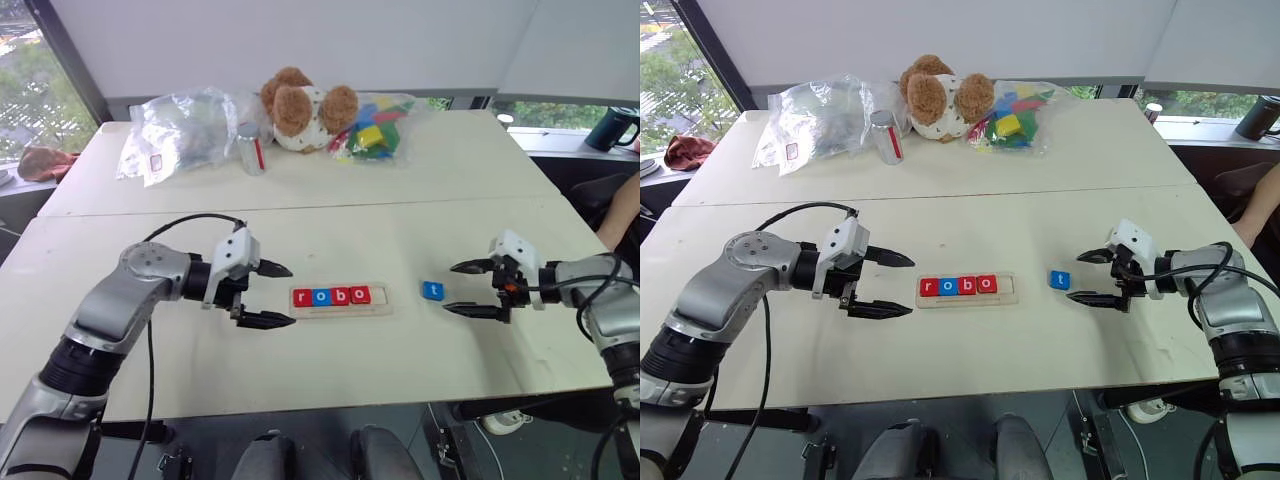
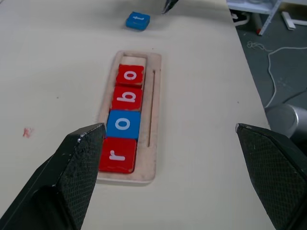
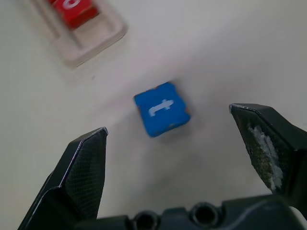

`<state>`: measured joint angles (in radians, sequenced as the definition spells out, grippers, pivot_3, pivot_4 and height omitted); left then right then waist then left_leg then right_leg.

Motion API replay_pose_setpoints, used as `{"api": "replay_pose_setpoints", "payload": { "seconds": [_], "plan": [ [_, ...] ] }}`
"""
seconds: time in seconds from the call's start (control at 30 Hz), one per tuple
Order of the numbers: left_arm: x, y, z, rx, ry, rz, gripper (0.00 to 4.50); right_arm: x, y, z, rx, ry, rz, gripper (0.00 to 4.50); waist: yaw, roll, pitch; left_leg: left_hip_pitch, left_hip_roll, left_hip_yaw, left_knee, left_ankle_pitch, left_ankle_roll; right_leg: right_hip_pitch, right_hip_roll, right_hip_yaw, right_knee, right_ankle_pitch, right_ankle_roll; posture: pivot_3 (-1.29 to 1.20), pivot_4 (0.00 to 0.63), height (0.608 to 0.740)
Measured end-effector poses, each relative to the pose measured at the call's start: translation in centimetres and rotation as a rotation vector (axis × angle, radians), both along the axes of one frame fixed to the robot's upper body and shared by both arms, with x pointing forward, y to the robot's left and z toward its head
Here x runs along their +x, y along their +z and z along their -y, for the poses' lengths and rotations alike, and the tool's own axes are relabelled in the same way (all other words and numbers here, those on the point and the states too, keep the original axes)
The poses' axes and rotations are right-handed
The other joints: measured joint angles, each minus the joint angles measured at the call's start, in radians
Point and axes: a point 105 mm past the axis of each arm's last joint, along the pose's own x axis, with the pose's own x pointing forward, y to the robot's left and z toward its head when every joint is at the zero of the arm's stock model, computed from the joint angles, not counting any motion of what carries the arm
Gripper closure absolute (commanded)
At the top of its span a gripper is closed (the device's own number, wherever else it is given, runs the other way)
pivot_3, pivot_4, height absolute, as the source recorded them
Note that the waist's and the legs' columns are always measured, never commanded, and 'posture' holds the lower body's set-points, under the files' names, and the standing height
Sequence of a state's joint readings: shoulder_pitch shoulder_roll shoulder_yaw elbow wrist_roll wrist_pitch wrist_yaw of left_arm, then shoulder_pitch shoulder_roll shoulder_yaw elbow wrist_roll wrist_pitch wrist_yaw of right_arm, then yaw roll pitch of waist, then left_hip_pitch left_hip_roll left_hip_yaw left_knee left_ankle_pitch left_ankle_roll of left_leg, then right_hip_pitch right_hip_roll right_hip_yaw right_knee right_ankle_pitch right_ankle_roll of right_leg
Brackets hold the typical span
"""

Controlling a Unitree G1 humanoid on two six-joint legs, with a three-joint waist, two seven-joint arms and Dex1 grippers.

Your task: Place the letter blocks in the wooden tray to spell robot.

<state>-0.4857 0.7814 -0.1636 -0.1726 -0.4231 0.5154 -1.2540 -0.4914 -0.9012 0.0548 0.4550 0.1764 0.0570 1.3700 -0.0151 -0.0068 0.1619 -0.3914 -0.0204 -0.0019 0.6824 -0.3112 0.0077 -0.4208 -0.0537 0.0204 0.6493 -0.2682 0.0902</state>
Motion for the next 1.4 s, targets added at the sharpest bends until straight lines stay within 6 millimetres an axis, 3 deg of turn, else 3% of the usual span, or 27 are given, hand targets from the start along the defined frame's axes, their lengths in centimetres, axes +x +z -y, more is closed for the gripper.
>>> {"api": "replay_pose_setpoints", "payload": {
  "seconds": [0.27, 0.37, 0.5, 0.53, 0.73, 0.97, 1.07, 1.2, 1.4],
  "plan": [
    [-0.1, 0.3, -0.4, 0.012, 0.025, 0.023, 0.0, 1.0, -1.1, -1.0, 0.003, 0.052, 0.002, 0.05, 0.004, 0.0, 0.0, 0.0, -0.001, 0.0, 0.0, 0.0, -0.001, 0.0, -0.003, -0.001, 0.0, 0.0, 0.0, 0.0, 0.15, 0.74],
    [0.0, 0.3, -0.6, 0.015, 0.04, 0.018, 0.0, 1.0, -1.6, -0.8, 0.001, 0.048, -0.009, 0.91, 0.004, 0.0, 0.0, 0.0, -0.002, 0.0, 0.0, 0.0, -0.001, 0.0, -0.003, -0.001, 0.0, 0.0, 0.0, 0.0, 0.15, 0.74],
    [0.0, 0.2, -0.6, 0.015, 0.045, 0.017, 0.0, 1.0, -1.9, -0.5, 0.008, 0.037, -0.025, 3.04, 0.002, 0.0, 0.0, 0.0, -0.002, 0.0, 0.0, 0.001, -0.001, 0.0, -0.003, -0.001, 0.0, 0.0, 0.0, 0.0, 0.15, 0.74],
    [0.0, 0.2, -0.6, 0.015, 0.045, 0.018, 0.0, 1.1, -1.9, -0.5, 0.006, 0.037, -0.023, 3.4, 0.002, 0.0, 0.0, 0.0, -0.002, 0.0, 0.0, 0.001, -0.001, 0.0, -0.003, -0.001, 0.0, 0.0, 0.0, 0.0, 0.15, 0.74],
    [0.0, 0.2, -0.6, 0.017, 0.046, 0.02, 0.0, 1.6, -1.1, -1.0, 0.013, 0.046, -0.015, 3.4, 0.002, 0.0, 0.0, 0.0, -0.002, 0.0, 0.0, 0.001, -0.002, 0.0, -0.003, -0.001, 0.0, 0.0, 0.0, 0.0, 0.15, 0.74],
    [0.4, 0.2, -0.9, 0.025, 0.057, 0.018, 0.0, 2.3, 2.5, -7.4, 0.012, 0.243, 0.028, 3.4, 0.0, 0.0, 0.0, -0.001, -0.001, 0.0, 0.0, 0.001, -0.002, -0.002, -0.003, -0.001, 0.001, 0.0, 0.0, 0.0, 0.15, 0.74],
    [0.4, 0.1, -1.0, 0.029, 0.062, 0.018, 0.0, 2.3, 1.4, -8.7, -0.044, 0.279, 0.002, 3.4, 0.009, 0.0, 0.0, -0.002, -0.003, -0.001, 0.0, 0.001, -0.002, -0.003, -0.005, -0.002, 0.001, 0.0, 0.0, 0.0, 0.15, 0.74],
    [0.4, -0.2, -1.1, 0.031, 0.072, 0.013, 0.0, 2.6, 0.1, -8.5, -0.122, 0.273, -0.031, 3.4, 0.007, 0.0, 0.0, -0.004, -0.005, 0.0, 0.001, 0.002, -0.004, -0.003, -0.007, -0.002, 0.0, 0.0, 0.0, 0.0, 0.15, 0.74],
    [0.1, -0.6, -0.9, 0.03, 0.079, 0.012, 0.0, 2.7, -0.3, -8.9, -0.142, 0.293, -0.037, 3.4, 0.001, 0.0, 0.0, -0.003, -0.004, 0.0, 0.0, 0.003, -0.005, -0.004, -0.007, -0.003, 0.0, 0.0, 0.0, 0.0, 0.15, 0.74]
  ]
}}
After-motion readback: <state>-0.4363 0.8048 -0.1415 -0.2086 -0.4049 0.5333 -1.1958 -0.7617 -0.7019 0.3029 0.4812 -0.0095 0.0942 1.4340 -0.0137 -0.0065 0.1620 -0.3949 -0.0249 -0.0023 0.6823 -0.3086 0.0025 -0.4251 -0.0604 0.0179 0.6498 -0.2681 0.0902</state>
